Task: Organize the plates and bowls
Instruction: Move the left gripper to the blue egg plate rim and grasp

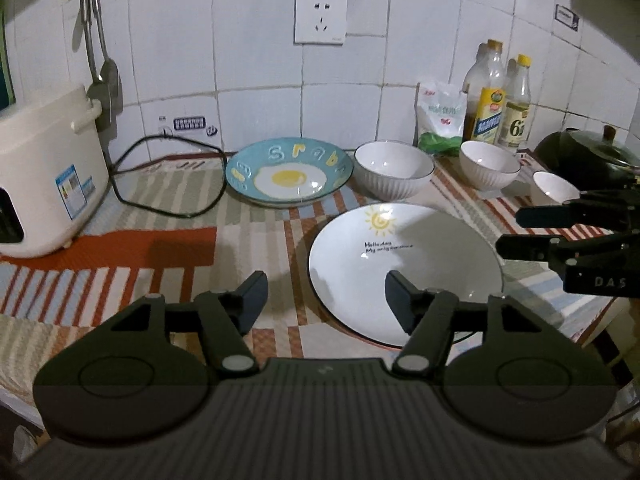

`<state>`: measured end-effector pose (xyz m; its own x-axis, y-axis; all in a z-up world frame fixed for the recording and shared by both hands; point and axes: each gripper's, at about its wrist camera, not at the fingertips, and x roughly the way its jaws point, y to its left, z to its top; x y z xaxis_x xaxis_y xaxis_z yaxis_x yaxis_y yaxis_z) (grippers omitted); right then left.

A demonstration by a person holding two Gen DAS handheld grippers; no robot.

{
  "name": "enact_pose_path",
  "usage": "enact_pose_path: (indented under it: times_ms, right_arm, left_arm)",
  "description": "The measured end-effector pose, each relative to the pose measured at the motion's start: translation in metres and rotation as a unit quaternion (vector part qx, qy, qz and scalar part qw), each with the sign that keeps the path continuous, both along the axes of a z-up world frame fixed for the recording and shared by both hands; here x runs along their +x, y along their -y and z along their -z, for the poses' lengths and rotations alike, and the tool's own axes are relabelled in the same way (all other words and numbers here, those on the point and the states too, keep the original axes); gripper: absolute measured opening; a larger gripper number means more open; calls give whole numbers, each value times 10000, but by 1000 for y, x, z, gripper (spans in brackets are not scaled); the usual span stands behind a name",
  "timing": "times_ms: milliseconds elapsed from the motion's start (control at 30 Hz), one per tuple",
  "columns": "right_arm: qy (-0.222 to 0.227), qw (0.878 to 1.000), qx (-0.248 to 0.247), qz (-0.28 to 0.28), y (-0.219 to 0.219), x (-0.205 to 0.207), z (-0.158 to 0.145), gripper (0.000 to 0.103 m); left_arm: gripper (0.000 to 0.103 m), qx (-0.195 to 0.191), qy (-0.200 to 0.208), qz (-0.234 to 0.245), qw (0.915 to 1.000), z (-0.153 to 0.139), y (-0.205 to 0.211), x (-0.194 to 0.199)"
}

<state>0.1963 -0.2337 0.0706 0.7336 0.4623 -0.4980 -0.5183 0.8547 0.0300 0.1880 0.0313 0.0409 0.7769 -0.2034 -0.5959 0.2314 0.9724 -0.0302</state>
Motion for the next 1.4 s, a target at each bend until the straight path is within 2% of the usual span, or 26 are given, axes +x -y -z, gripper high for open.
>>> enact_pose_path:
  times_ms: [133,200,333,467,600,667,733,867,1033,1133,1267,1400]
  right_arm:
    - [-274,9989,337,-161,-5,5,-15,56]
    - [-427,9975,520,-227,-8,9,-21,62]
    - [-647,9952,709,-185,-17,27,-27,64]
    - [-796,9936,802,-45,-29,54,-24,65]
    - [-1242,9881,909,57,-42,92,-11,65]
    - [-1445,9848,952,168,-49,114,-3,65]
    - [-1343,9872,782,353,-60,132,2,65]
    - [-1599,9812,918,565,-70,167,15,65]
    - [-1921,9724,887,982,-84,196,33,64]
    - [-2027,9682,867,1185,-92,209,43,59]
    - [-2163,9615,889,1445,-100,229,55,55]
    - [-2279,9541,1054,1634,-102,243,67,43]
  left_arm:
    - [72,-2,46,53,10000,-12,-4,-2]
    - [73,-27,23,94,9999,-15,-7,0]
    - [77,-80,-18,266,9996,-18,-15,11]
    - [79,-280,57,296,9992,-17,-31,32]
    - [79,-535,248,78,9982,-5,-51,64]
    - [76,-572,282,-76,9979,5,-58,83]
    - [74,-553,213,-152,9981,15,-63,104]
    - [61,-759,-55,-268,9967,34,-72,144]
    - [49,-1247,-511,-605,9890,60,-83,191]
    - [40,-1468,-675,-788,9837,74,-87,210]
    - [39,-1612,-736,-967,9794,85,-89,226]
    - [39,-1628,-755,-1113,9775,90,-90,245]
